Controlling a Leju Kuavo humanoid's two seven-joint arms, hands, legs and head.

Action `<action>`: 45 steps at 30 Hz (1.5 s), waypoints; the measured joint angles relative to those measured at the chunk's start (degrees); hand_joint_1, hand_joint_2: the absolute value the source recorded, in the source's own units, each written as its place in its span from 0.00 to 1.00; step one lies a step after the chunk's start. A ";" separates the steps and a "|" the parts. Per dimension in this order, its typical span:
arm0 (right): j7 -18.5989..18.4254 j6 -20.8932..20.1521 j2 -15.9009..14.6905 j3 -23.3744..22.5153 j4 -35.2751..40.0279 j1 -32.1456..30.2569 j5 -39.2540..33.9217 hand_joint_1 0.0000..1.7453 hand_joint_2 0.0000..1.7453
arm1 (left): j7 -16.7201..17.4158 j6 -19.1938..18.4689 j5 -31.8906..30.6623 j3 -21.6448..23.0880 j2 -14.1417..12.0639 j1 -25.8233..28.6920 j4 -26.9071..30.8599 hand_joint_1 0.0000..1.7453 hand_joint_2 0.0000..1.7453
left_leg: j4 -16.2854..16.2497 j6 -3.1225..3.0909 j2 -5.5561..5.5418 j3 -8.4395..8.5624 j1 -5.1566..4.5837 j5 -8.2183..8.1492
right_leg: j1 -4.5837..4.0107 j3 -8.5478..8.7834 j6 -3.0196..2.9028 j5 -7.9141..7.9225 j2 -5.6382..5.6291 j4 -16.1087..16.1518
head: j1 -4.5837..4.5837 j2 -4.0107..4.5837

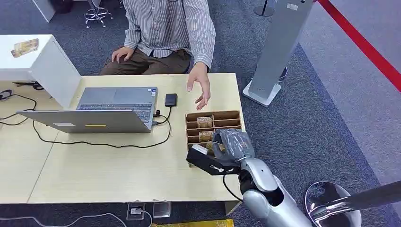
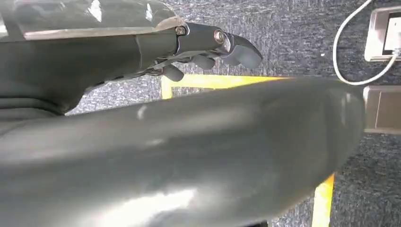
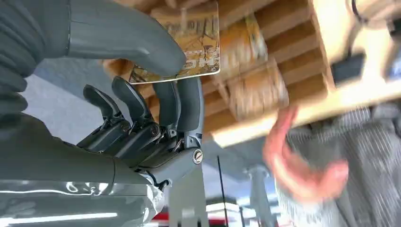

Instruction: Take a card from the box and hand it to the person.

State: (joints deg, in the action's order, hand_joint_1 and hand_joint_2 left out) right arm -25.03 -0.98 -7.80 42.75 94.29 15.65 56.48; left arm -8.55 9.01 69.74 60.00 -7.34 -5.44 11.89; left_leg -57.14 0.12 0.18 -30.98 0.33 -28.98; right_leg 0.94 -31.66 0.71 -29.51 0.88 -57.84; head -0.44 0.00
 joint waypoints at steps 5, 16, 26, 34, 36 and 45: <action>1.44 0.79 -2.10 -1.24 7.73 1.11 -1.25 0.90 1.00 | -0.28 0.00 0.29 0.00 -0.11 0.09 0.00 0.00 0.00 | 0.00 0.00 0.02 0.01 0.00 0.00 | 0.00 -0.01 0.00 0.00 -0.02 0.00 | 0.00 0.00; 10.07 8.17 -2.19 -1.44 10.80 3.29 -3.28 0.90 1.00 | -0.44 -0.35 0.29 0.04 -0.11 -0.07 0.00 0.00 0.00 | 0.01 0.00 0.00 -0.03 0.01 0.00 | -0.01 0.00 0.00 0.00 -0.01 0.00 | 0.02 0.00; 18.16 26.25 0.54 -1.51 2.78 3.91 2.44 0.90 1.00 | -0.76 -0.61 0.15 0.07 -0.09 -0.21 0.00 0.00 0.00 | 0.01 0.00 0.00 -0.04 0.01 0.00 | -0.01 -0.01 0.00 0.00 0.00 0.00 | 0.09 0.00; 17.51 29.20 1.51 -1.49 -2.60 3.90 3.04 0.90 1.00 | -0.44 -0.52 0.13 0.09 -0.07 -0.21 0.00 0.00 0.00 | 0.01 0.00 0.00 -0.03 0.01 0.00 | -0.01 -0.01 0.00 0.00 0.00 0.00 | 0.02 0.00; 17.42 29.42 1.53 -1.46 -3.24 3.91 2.97 0.90 1.00 | -0.39 -0.44 0.13 0.09 -0.07 -0.20 0.00 0.00 0.00 | 0.01 0.00 0.00 -0.04 0.01 0.00 | -0.01 -0.01 0.00 0.00 0.00 0.00 | 0.06 0.00; 19.15 31.43 2.05 -1.07 -6.82 4.33 -0.33 0.90 1.00 | -0.46 -0.44 0.33 0.09 -0.09 -0.21 0.00 0.00 0.00 | 0.01 0.00 0.00 -0.04 0.01 0.00 | -0.01 -0.01 0.00 0.00 0.00 0.00 | 0.09 0.00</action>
State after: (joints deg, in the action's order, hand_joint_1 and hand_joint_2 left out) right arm -5.88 30.45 -5.75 41.68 87.47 19.98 56.15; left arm -9.01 8.57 70.07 60.08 -7.43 -5.64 11.89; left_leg -57.13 0.12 0.18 -31.02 0.34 -28.98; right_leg 0.93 -31.67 0.71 -29.52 0.88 -57.85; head -0.35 0.00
